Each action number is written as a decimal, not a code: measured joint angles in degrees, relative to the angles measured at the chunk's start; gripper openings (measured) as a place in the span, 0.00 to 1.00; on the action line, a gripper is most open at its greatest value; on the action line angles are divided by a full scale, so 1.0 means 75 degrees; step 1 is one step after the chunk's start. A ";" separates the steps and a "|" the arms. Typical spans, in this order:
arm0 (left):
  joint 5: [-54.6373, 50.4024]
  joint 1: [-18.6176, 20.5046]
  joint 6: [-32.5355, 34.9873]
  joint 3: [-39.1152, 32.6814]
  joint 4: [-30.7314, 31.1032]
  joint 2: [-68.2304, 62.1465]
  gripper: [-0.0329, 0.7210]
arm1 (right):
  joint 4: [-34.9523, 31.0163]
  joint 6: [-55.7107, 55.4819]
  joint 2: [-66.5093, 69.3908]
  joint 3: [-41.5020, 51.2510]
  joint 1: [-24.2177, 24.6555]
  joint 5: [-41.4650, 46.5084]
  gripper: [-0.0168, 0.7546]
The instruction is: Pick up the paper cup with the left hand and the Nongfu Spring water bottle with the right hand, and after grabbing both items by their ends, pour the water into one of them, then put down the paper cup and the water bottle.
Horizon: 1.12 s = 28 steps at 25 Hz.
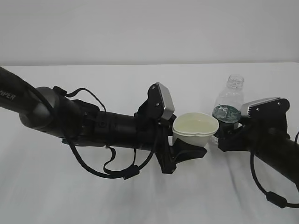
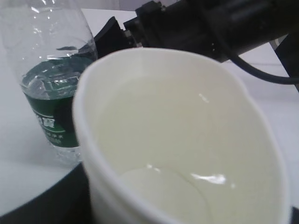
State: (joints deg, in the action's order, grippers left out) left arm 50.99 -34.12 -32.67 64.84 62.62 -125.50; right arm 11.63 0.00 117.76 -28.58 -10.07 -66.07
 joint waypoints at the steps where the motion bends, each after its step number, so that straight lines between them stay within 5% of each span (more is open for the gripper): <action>1: 0.0000 0.0000 0.0000 0.0000 0.0000 0.0000 0.61 | -0.0014 0.0000 -0.0059 0.0062 0.0000 0.0000 0.78; 28: 0.0000 0.0344 0.0000 0.0000 -0.0460 0.0000 0.61 | 0.0117 -0.0695 -0.3019 0.2706 0.0000 0.0000 0.79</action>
State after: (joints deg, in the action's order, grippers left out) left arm 50.99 -31.53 -32.67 64.84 59.17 -125.50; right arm 12.50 -5.21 95.12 -8.29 -10.07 -66.07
